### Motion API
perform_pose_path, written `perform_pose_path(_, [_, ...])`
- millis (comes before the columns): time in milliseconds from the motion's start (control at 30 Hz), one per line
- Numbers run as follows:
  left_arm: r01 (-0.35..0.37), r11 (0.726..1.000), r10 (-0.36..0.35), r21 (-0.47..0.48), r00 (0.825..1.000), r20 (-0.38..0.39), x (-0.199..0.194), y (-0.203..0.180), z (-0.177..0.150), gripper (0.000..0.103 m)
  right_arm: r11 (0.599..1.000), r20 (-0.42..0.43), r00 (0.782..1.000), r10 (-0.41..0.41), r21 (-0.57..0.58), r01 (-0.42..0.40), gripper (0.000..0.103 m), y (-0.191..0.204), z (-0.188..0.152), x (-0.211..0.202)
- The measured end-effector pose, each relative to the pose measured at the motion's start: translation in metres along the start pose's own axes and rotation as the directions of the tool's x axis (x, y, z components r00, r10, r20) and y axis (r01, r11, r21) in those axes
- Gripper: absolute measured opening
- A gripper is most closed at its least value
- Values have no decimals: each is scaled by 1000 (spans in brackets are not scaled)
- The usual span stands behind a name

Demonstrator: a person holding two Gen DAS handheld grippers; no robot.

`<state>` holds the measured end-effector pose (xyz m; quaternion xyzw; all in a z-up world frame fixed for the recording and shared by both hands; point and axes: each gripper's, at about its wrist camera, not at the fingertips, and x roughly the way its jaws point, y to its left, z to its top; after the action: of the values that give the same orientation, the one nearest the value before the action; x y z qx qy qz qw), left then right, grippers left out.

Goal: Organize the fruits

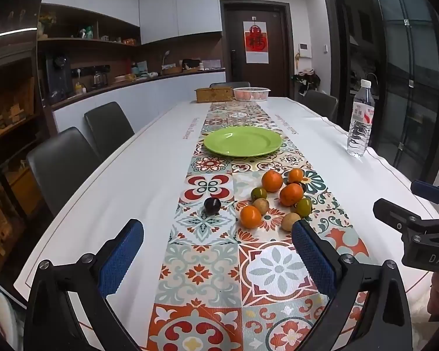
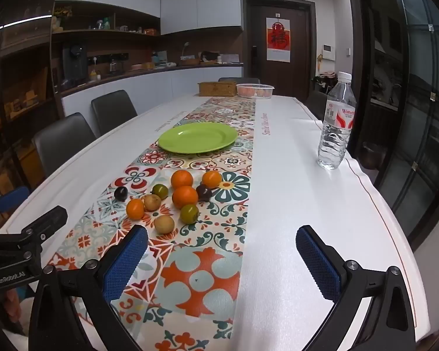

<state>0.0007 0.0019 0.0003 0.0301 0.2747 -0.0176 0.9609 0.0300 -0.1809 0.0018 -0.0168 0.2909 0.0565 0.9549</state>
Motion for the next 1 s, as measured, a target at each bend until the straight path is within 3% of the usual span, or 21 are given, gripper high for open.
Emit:
perform_pose_path(333, [-34,999,34,-7,999,25,-10,1,2,103,1000,7,1000,2,5,-3,102,0,0,-1])
perform_pose_path(1000, [-26,1000,26,-8,999,23,-9,0,1,103,1000,11,1000,1,3,-1,102,0,1,-1])
